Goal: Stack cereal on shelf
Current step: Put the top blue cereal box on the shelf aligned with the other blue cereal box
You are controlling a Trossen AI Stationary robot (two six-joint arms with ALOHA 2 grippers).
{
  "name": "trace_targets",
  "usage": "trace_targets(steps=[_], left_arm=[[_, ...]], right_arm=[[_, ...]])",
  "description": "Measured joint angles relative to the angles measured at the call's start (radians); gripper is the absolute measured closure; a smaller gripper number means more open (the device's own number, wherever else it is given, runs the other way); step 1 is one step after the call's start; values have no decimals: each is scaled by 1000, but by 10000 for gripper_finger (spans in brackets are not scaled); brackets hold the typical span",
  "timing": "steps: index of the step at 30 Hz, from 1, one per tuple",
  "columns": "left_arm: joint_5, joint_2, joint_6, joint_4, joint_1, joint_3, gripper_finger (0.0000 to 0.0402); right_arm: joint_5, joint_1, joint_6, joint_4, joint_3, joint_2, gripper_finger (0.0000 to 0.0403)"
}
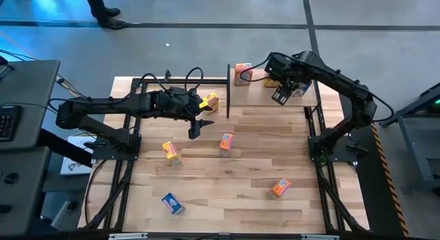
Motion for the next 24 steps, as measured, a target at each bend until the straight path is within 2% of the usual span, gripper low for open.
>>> trace_targets(steps=[8,24], left_arm=[[0,0,0,0,0,0,160],[0,0,0,0,0,0,160]], right_arm=[[35,-1,11,0,0,0,226],[19,-32,16,0,0,0,226]])
